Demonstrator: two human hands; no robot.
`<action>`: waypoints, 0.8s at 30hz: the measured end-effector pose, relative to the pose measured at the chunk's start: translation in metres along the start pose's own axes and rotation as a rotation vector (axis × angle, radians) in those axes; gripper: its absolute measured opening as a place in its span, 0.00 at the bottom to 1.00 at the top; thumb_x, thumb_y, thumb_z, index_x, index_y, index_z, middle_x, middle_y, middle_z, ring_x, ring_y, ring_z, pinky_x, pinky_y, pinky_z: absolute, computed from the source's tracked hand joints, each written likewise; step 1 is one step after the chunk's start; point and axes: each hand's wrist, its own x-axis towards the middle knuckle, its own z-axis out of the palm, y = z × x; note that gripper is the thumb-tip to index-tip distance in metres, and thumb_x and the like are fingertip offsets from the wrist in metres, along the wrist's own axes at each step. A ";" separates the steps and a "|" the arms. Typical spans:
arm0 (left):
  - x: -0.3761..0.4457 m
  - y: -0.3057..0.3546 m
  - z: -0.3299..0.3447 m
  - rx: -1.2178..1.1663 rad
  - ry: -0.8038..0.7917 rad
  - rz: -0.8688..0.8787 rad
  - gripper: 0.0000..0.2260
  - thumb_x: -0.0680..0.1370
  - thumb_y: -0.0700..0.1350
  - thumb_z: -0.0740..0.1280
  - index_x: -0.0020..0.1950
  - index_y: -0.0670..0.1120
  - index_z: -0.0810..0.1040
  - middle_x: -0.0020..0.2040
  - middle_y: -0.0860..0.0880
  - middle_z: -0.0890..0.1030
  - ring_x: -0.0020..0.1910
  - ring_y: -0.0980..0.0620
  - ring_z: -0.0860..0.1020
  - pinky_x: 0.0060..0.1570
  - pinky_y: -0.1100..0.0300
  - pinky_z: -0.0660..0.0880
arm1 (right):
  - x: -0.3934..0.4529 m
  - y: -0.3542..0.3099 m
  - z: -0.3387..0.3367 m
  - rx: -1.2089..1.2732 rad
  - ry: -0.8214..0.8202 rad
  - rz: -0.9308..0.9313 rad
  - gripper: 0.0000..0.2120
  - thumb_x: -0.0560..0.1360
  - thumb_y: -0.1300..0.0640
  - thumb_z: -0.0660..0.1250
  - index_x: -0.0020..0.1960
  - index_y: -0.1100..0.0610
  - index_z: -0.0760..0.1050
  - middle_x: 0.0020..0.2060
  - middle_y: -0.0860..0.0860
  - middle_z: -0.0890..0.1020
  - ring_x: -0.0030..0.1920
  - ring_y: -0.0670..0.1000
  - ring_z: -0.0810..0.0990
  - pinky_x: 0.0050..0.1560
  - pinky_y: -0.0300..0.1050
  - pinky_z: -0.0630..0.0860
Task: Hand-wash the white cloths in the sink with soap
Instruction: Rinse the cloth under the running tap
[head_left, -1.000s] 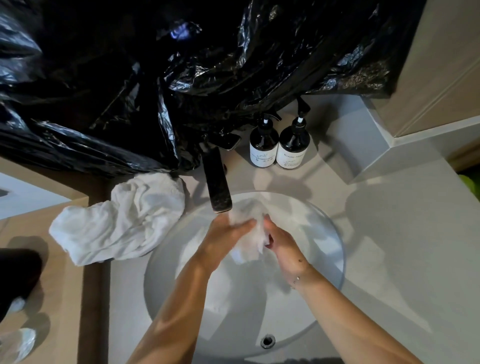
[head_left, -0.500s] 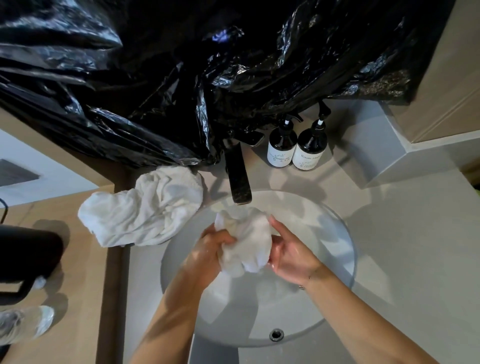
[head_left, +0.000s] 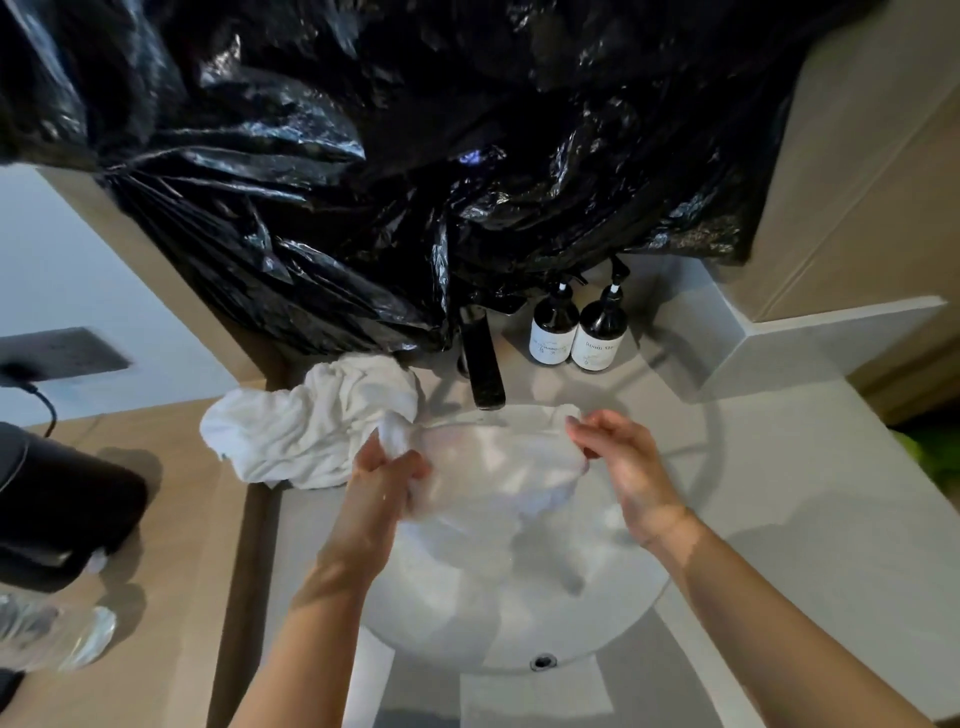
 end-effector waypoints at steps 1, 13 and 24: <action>-0.004 0.008 -0.001 0.003 -0.022 0.042 0.09 0.67 0.36 0.67 0.46 0.43 0.79 0.40 0.41 0.79 0.41 0.42 0.78 0.41 0.50 0.74 | -0.002 -0.013 0.003 -0.013 0.004 -0.050 0.14 0.75 0.62 0.68 0.35 0.62 0.67 0.30 0.53 0.67 0.34 0.48 0.67 0.38 0.37 0.65; -0.038 0.104 0.004 -0.041 -0.110 0.393 0.11 0.79 0.47 0.67 0.51 0.38 0.76 0.42 0.44 0.83 0.41 0.47 0.82 0.36 0.59 0.78 | -0.010 -0.137 0.014 0.106 -0.052 -0.313 0.17 0.76 0.63 0.67 0.32 0.55 0.65 0.24 0.47 0.64 0.28 0.45 0.61 0.32 0.37 0.60; -0.029 0.078 -0.012 -0.015 -0.087 0.337 0.06 0.80 0.44 0.66 0.52 0.42 0.78 0.45 0.44 0.83 0.46 0.49 0.83 0.43 0.61 0.78 | 0.001 -0.111 0.011 0.028 -0.086 -0.271 0.18 0.76 0.63 0.67 0.30 0.54 0.66 0.26 0.49 0.65 0.29 0.45 0.62 0.35 0.40 0.58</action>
